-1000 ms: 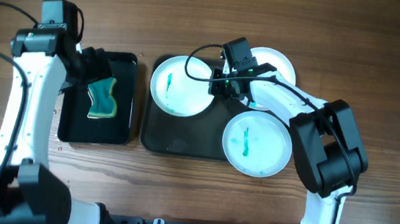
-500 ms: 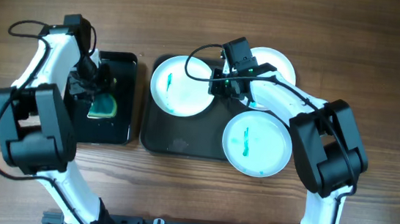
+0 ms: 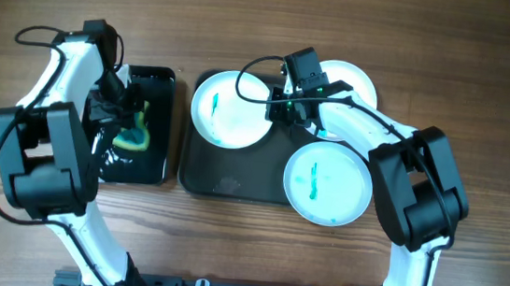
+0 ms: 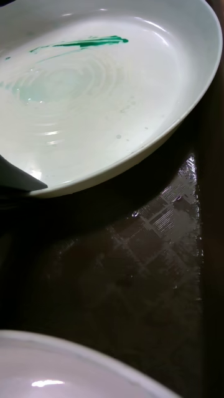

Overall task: Clean dirty plates on tray and stack at the side
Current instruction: 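Grasp the green sponge with the left gripper and lift it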

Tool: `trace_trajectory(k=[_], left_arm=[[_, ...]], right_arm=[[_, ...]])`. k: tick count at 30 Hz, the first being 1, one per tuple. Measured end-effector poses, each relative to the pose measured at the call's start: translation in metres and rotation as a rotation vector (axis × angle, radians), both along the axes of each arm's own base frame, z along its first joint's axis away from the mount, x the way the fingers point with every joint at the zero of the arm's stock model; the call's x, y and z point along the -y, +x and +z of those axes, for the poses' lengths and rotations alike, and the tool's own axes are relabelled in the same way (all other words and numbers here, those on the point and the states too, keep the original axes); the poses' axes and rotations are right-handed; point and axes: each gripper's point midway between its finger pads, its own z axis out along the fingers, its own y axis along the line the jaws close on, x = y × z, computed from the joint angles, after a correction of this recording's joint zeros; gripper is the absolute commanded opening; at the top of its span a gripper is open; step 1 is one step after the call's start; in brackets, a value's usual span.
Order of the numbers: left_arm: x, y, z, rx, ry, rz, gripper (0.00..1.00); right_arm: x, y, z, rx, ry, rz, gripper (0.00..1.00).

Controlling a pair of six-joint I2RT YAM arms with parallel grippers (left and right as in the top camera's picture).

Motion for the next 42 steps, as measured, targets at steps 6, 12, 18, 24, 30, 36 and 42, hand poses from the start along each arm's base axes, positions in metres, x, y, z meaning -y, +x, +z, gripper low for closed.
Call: trace_trajectory(k=[6, 12, 18, 24, 30, 36, 42], left_arm=[[0.017, 0.026, 0.081, 0.214, 0.012, -0.027, 0.04], [0.092, 0.050, 0.112, 0.371, -0.034, -0.141, 0.04], [0.124, 0.052, 0.081, 0.303, -0.029, -0.135, 0.32], [0.070, 0.021, 0.078, 0.152, 0.026, 0.019, 0.57], [0.026, 0.001, 0.060, 0.088, 0.077, 0.052, 0.52], [0.030, -0.002, 0.022, 0.119, 0.024, -0.060, 0.50], [0.039, -0.017, -0.008, 0.110, -0.027, -0.096, 0.47]], right_arm=[[-0.002, -0.001, 0.000, -0.003, 0.012, 0.006, 0.04], [-0.005, -0.009, -0.001, -0.046, 0.030, 0.019, 0.04], [-0.005, -0.012, -0.001, -0.059, 0.034, 0.023, 0.04], [-0.006, -0.012, -0.001, -0.060, 0.036, 0.024, 0.04], [-0.006, -0.011, -0.001, -0.056, 0.038, 0.024, 0.04], [-0.006, -0.011, -0.001, -0.055, 0.038, 0.024, 0.04], [-0.006, -0.010, -0.001, -0.055, 0.039, 0.024, 0.04]])
